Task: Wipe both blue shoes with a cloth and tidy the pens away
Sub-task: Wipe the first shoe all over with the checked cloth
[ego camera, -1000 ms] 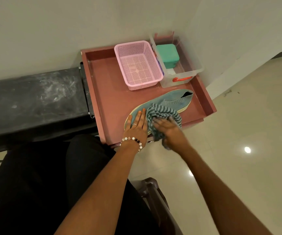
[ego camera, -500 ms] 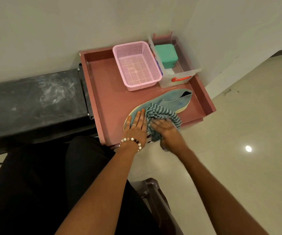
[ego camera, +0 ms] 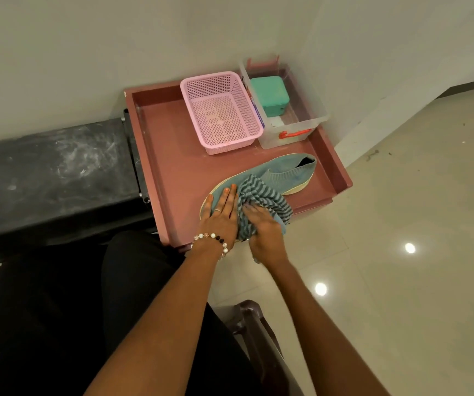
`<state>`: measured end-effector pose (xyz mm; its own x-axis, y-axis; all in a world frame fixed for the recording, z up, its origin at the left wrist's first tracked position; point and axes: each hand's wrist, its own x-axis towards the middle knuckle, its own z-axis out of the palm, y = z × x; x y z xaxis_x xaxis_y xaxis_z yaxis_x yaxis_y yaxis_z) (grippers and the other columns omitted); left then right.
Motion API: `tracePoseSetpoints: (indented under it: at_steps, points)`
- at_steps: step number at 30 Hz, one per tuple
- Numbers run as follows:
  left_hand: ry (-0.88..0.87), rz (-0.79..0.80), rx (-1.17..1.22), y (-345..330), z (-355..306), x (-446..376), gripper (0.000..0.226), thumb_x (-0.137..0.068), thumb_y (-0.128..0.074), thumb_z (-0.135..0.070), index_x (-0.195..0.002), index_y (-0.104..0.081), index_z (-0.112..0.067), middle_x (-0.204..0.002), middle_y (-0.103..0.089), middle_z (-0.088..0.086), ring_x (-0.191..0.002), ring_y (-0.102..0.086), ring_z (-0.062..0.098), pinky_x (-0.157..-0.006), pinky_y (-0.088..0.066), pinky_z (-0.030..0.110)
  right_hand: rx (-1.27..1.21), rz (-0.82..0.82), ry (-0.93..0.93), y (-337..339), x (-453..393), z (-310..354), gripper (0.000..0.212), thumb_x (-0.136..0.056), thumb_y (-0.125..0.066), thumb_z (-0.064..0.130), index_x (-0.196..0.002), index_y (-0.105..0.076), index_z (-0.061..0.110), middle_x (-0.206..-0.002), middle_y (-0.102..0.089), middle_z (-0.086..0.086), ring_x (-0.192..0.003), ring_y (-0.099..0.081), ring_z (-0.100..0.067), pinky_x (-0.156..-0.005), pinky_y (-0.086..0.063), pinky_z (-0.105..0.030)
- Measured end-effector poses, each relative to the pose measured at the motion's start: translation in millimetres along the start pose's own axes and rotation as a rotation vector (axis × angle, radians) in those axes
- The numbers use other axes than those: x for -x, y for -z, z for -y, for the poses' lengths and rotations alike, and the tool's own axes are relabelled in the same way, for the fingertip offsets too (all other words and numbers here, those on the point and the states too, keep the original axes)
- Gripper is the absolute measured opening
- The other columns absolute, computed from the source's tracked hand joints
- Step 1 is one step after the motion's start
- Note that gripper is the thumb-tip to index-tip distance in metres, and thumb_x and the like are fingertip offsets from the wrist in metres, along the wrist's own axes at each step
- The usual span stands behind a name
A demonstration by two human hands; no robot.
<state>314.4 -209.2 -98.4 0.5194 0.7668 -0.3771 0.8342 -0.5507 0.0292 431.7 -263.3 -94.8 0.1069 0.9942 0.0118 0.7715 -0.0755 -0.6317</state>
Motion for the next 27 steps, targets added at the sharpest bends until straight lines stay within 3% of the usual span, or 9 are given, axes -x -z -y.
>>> tracePoseSetpoints:
  at_steps: [3,5,7,11,14,17,20,24,27]
  points:
    - [-0.015,0.009,-0.023,6,2,5,0.071,-0.098,-0.033,-0.009,-0.148,0.017,-0.004,-0.155,0.028,0.013,-0.145,0.020,0.026,-0.114,0.011,0.051,-0.590,-0.037,-0.424,43,-11,11,0.047,-0.075,-0.039,-0.021,-0.102,-0.069,0.004,-0.099,-0.068,-0.011,-0.092,-0.063,-0.024,-0.081,-0.051,-0.024]
    - [0.002,0.004,-0.010,7,8,8,0.067,-0.097,-0.025,-0.002,-0.148,0.019,-0.003,-0.156,0.025,0.014,-0.146,0.016,0.027,-0.115,0.008,0.052,-0.988,-0.252,-0.753,69,-17,5,0.038,-0.085,-0.038,-0.016,-0.092,-0.068,0.007,-0.087,-0.070,-0.009,-0.077,-0.066,-0.023,-0.067,-0.055,-0.031]
    - [0.046,0.030,0.007,9,15,13,0.064,-0.098,-0.021,-0.001,-0.148,0.018,-0.004,-0.157,0.024,0.012,-0.147,0.016,0.027,-0.117,0.006,0.051,-1.205,-0.465,-0.913,90,-15,-7,0.028,-0.088,-0.043,-0.009,-0.097,-0.065,0.006,-0.098,-0.069,-0.013,-0.083,-0.066,-0.026,-0.068,-0.055,-0.035]
    - [0.142,0.006,0.079,20,14,16,0.061,-0.098,-0.018,0.000,-0.150,0.013,-0.002,-0.158,0.021,0.014,-0.146,0.016,0.028,-0.117,0.003,0.051,-1.342,-0.831,-0.913,108,-6,-15,0.019,-0.094,-0.047,0.002,-0.105,-0.061,0.006,-0.107,-0.066,-0.009,-0.092,-0.065,-0.024,-0.066,-0.054,-0.033]
    - [-0.038,-0.178,0.062,28,-7,11,0.062,-0.088,0.000,-0.002,-0.149,0.012,0.000,-0.157,0.019,0.018,-0.147,0.014,0.030,-0.119,0.002,0.047,-1.105,-1.055,-0.702,99,-7,-1,0.022,-0.094,-0.052,0.010,-0.113,-0.062,0.008,-0.095,-0.068,0.000,-0.087,-0.066,-0.015,-0.074,-0.054,-0.032]
    - [-0.119,-0.202,0.066,19,-18,3,0.063,-0.089,-0.006,-0.008,-0.148,0.018,-0.004,-0.154,0.027,0.010,-0.147,0.014,0.027,-0.119,0.001,0.043,-0.649,-0.806,-0.455,65,-10,5,0.036,-0.091,-0.049,0.013,-0.125,-0.056,0.015,-0.107,-0.066,-0.012,-0.101,-0.062,-0.029,-0.091,-0.049,-0.046]
    - [-0.054,-0.138,0.042,4,-12,-3,0.067,-0.098,-0.021,-0.012,-0.145,0.025,-0.008,-0.148,0.036,0.004,-0.147,0.016,0.025,-0.119,0.003,0.043,0.005,-0.301,-0.188,24,-18,-11,0.066,-0.074,-0.037,0.004,-0.139,-0.042,0.002,-0.143,-0.042,-0.022,-0.135,-0.035,-0.038,-0.114,-0.018,-0.051]
    - [-0.031,-0.107,0.026,-5,-9,-6,0.077,-0.097,-0.031,-0.021,-0.142,0.030,-0.006,-0.154,0.030,0.006,-0.146,0.020,0.024,-0.119,0.006,0.043,0.308,-0.055,-0.161,-3,-30,-12,0.065,-0.065,-0.034,0.011,-0.125,-0.054,-0.008,-0.124,-0.055,-0.031,-0.119,-0.049,-0.047,-0.106,-0.014,-0.061]
    - [-0.040,-0.100,0.027,-8,-9,-6,0.082,-0.094,-0.038,-0.024,-0.147,0.023,-0.007,-0.150,0.036,0.006,-0.145,0.022,0.024,-0.119,0.005,0.044,0.422,0.027,0.099,7,-29,-22,0.059,-0.060,-0.053,0.004,-0.117,-0.058,-0.011,-0.115,-0.061,-0.030,-0.111,-0.057,-0.045,-0.102,-0.018,-0.060]
